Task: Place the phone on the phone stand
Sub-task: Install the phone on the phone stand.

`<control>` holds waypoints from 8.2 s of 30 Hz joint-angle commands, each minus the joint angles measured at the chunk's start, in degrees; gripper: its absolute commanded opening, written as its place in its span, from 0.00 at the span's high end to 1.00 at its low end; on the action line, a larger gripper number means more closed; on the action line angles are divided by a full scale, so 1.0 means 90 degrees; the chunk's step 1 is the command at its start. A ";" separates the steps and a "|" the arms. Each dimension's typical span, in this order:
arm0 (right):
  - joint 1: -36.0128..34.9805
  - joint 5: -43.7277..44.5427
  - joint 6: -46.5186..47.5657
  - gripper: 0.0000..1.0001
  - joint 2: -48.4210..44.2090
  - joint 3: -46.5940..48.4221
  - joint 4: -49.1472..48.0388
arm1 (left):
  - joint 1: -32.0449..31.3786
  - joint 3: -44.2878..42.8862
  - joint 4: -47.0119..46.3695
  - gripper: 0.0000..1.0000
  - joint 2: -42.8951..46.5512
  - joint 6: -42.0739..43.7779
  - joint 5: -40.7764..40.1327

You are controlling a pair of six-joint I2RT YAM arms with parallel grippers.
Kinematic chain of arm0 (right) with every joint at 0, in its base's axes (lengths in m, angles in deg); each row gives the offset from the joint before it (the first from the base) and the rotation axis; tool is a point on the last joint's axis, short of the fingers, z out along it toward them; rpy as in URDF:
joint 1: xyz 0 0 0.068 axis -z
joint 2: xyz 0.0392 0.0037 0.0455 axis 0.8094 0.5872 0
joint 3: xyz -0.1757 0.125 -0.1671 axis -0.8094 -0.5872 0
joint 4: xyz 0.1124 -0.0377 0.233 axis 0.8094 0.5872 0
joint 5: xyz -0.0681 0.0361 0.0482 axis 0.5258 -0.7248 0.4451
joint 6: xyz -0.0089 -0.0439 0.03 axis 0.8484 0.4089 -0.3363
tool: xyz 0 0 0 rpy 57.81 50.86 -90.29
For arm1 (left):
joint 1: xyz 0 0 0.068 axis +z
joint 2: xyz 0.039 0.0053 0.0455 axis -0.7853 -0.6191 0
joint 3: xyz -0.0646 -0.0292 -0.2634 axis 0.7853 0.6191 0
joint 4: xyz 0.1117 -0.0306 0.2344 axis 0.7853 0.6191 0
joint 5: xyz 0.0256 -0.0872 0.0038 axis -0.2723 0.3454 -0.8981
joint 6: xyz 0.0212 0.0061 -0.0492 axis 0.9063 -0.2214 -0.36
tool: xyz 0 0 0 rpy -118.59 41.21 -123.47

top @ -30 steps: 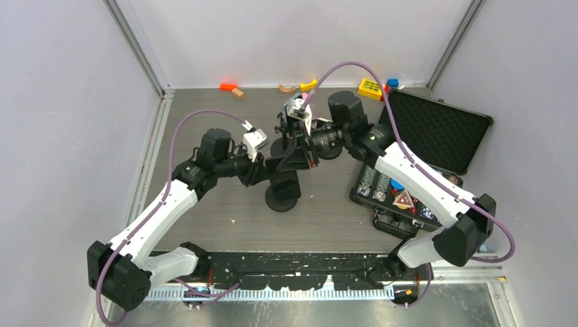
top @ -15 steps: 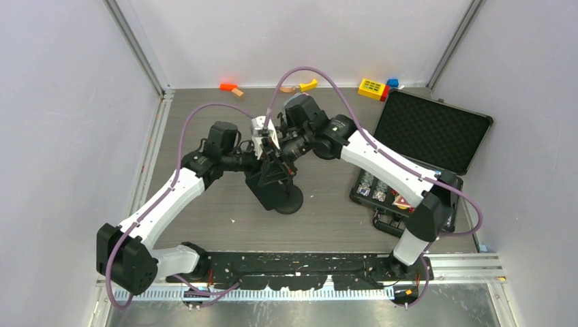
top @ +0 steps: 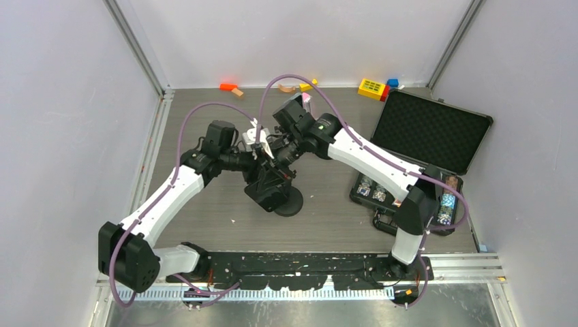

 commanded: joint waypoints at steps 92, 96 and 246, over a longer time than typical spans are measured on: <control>0.1030 0.3502 -0.3350 1.00 -0.2259 -0.3118 -0.2807 | -0.0070 0.0802 -0.2084 1.00 0.1344 -0.0662 -0.2498; 0.0878 0.4012 -0.3390 1.00 -0.2025 -0.2776 -0.2451 | -0.0254 0.0783 -0.2129 1.00 0.1335 -0.0570 -0.2745; 0.0297 0.7307 -0.4383 1.00 -0.0501 -0.1274 -0.2084 | -0.0601 0.1205 -0.1702 0.60 0.1805 -0.0800 -0.2616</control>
